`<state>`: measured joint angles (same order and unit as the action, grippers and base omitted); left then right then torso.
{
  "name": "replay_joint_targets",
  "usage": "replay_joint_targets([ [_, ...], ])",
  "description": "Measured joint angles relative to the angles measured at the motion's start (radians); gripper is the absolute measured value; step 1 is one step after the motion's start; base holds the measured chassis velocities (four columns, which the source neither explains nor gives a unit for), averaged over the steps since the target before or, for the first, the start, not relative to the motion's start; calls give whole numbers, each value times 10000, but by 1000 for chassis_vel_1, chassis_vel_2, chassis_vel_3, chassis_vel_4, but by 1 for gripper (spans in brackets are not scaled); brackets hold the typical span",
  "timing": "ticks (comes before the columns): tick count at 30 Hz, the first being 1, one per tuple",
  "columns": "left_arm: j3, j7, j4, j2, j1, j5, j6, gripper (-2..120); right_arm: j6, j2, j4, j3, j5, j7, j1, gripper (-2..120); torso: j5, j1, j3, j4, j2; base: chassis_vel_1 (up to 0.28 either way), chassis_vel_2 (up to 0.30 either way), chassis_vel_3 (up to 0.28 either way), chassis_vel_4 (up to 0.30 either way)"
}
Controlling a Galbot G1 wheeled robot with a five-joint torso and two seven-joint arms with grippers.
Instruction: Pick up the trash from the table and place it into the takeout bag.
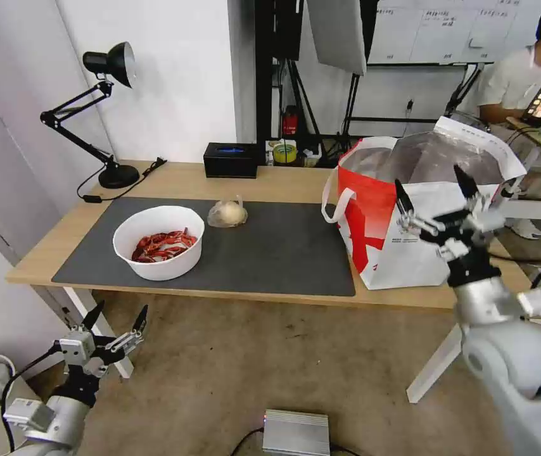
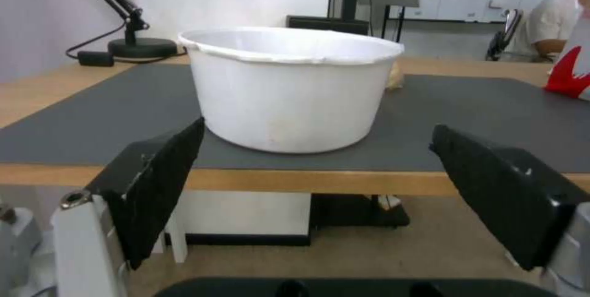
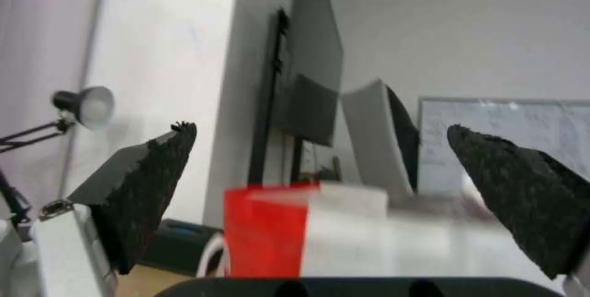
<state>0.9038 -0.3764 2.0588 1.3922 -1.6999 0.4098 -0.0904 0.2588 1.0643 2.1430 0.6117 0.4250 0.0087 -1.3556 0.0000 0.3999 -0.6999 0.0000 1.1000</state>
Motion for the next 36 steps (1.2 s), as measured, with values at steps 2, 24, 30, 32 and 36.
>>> replay_joint_targets([
  [2, -50, 1, 7, 76, -11, -97, -5, 100, 77, 536, 7, 39, -216, 7, -539, 100, -3, -1, 0, -1, 0, 0, 0, 0, 0],
  [24, 198, -179, -47, 241, -296, -199, -372, 100, -753, 2552, -869, -1969, -2978, 910, -2087, 100, -3, 1, 0, 1, 0, 0, 0, 0, 0],
  [30, 277, -157, -6, 300, -273, -196, -379, 100, -842, 2819, -838, -2214, -3126, 932, -2389, 100, -2, 1, -1, 0, 0, 0, 0, 0, 0],
  [32, 296, -120, -5, 315, -267, -200, -379, 100, -842, 2846, -832, -2268, -3153, 931, -2442, 100, -2, 1, -1, 1, 0, 0, 0, 0, 0],
  [36, 331, 35, -4, 350, -265, -204, -379, 100, -823, 2960, -828, -2411, -3260, 924, -2589, 100, -2, 1, -1, 0, 0, 0, 0, 0, 0],
])
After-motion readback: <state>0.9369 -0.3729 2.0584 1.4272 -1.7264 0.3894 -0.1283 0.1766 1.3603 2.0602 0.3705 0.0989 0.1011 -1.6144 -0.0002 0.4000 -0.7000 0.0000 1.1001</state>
